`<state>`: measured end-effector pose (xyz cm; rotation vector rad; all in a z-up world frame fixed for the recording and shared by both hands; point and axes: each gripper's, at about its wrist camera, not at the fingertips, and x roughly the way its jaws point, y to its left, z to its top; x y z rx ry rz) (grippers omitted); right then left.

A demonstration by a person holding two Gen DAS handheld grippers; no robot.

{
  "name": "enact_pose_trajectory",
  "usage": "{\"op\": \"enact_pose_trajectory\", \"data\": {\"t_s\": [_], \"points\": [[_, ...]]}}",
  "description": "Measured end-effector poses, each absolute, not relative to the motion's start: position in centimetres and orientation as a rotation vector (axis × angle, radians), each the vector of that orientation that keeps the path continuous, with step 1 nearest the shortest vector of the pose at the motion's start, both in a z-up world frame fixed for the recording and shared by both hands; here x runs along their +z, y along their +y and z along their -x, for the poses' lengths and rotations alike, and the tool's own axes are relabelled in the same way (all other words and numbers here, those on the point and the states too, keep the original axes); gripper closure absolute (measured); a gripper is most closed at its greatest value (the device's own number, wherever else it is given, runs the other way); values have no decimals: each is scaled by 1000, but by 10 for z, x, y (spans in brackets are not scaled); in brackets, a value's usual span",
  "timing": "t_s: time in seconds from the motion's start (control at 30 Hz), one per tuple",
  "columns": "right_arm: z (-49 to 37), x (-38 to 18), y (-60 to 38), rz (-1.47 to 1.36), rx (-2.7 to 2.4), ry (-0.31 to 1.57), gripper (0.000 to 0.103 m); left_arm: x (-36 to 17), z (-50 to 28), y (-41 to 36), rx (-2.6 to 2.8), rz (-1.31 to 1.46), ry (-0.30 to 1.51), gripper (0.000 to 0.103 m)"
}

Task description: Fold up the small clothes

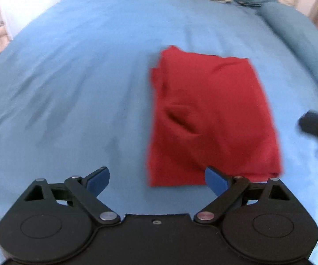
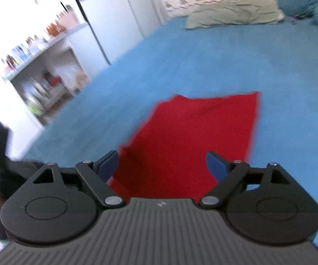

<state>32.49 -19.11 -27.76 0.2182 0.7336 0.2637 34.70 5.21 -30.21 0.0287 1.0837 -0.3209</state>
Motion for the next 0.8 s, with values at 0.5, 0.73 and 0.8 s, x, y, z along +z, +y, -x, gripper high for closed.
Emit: {"op": "enact_pose_trajectory", "data": {"t_s": [0.5, 0.73, 0.8], "points": [[-284, -345, -204, -349, 117, 897, 2, -322, -373, 44, -199, 212, 1084, 96], [-280, -345, -226, -392, 93, 884, 1, -337, -364, 48, -186, 204, 1106, 96], [-278, -348, -230, -382, 91, 889, 1, -356, -366, 46, -182, 193, 1127, 96]]}}
